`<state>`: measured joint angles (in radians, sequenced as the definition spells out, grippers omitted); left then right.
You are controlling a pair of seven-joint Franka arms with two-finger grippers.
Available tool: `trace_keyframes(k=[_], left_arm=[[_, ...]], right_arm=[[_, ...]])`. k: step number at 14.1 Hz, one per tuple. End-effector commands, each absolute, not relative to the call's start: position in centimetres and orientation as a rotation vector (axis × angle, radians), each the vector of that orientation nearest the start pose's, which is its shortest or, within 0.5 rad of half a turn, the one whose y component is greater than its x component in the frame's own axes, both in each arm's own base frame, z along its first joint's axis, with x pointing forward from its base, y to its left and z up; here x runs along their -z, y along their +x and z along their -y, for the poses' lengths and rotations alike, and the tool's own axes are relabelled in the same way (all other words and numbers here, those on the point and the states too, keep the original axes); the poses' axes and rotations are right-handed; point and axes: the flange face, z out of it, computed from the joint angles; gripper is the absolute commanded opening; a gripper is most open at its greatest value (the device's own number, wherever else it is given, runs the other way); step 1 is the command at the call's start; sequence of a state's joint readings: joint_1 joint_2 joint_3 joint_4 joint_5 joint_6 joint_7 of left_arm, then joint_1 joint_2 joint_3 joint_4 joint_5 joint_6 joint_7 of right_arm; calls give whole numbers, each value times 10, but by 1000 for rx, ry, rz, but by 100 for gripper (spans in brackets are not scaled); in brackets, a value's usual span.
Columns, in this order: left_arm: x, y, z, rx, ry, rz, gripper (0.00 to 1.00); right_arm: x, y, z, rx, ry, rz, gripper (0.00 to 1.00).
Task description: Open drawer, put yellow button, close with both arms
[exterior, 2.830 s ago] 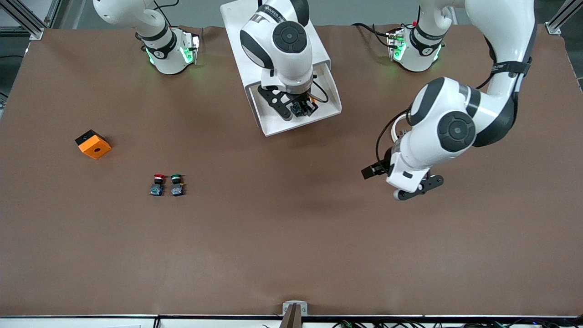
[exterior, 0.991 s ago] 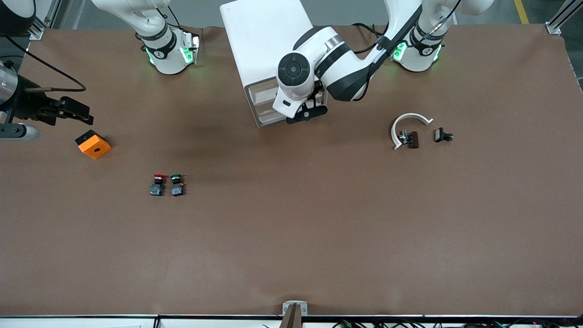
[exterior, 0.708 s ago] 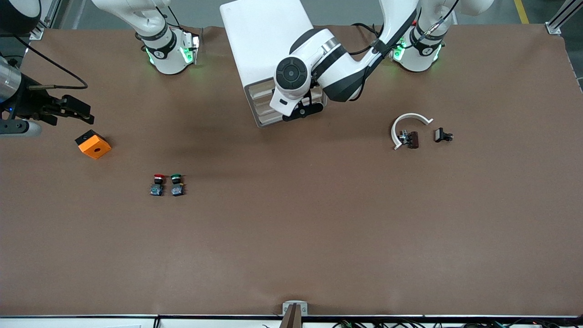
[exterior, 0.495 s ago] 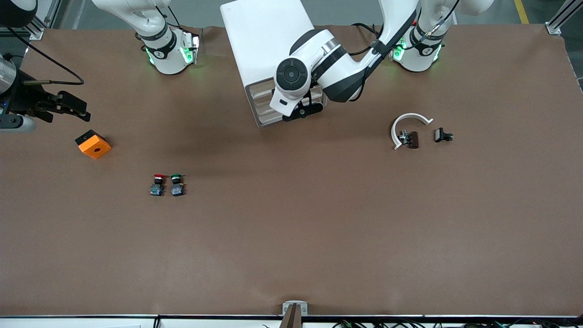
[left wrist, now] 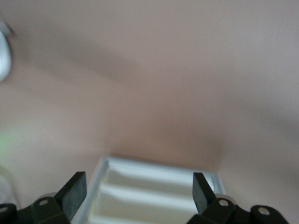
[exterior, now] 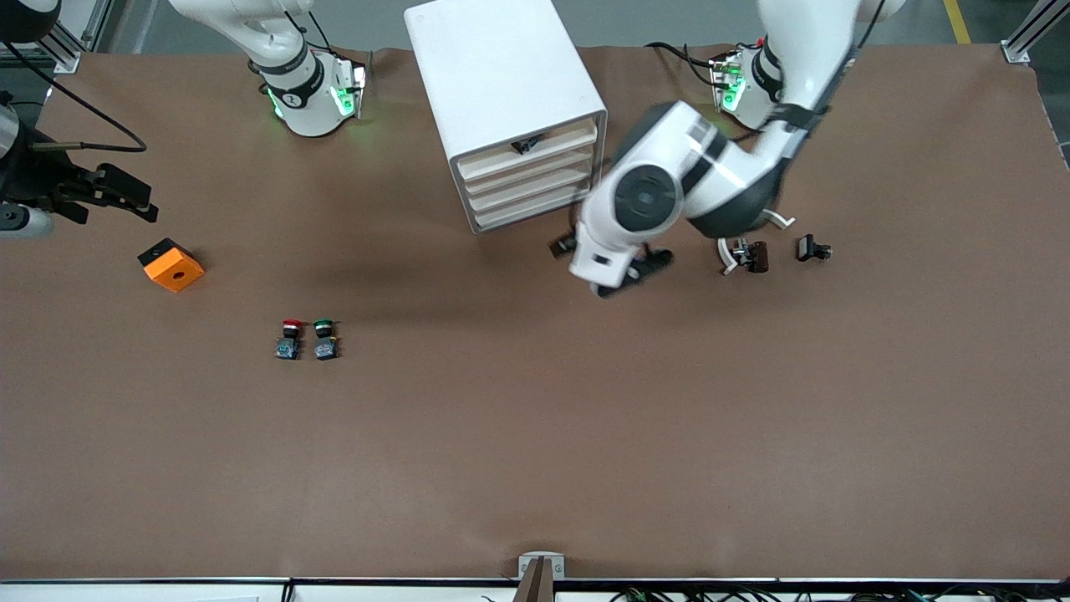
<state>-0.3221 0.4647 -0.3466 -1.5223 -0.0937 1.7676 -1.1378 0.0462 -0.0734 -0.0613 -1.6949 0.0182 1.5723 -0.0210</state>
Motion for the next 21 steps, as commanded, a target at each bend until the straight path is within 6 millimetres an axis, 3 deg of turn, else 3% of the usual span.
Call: trace_keyframes(k=[1, 2, 4, 5, 9, 13, 16, 18, 20, 21], left_arm=[[-412, 576, 323, -321, -2959, 875, 100], [-413, 592, 293, -309, -2964, 883, 100], [-431, 618, 247, -262, -3039, 775, 100], [-446, 629, 213, -224, -3054, 787, 100], [-500, 639, 110, -114, -3087, 788, 100], [-561, 618, 84, -6, -3097, 699, 100], [-597, 592, 45, -22, -3115, 397, 100], [-613, 579, 20, -26, -3128, 164, 100], [-625, 568, 3, -32, -3135, 88, 100], [-630, 562, 6, -25, -3136, 71, 100]], right_arm=[[-615, 526, 14, -57, -3131, 12, 100], [-617, 526, 17, -53, -3131, 0, 100], [-624, 527, 19, -31, -3129, -21, 100], [-623, 527, 19, -36, -3128, -21, 100], [-626, 527, 21, -26, -3130, -9, 100], [-626, 527, 20, -28, -3130, -7, 100], [-626, 527, 20, -26, -3130, -9, 100], [-625, 527, 20, -31, -3132, -7, 100], [-625, 527, 20, -31, -3132, -7, 100], [-626, 527, 20, -26, -3133, -7, 100]])
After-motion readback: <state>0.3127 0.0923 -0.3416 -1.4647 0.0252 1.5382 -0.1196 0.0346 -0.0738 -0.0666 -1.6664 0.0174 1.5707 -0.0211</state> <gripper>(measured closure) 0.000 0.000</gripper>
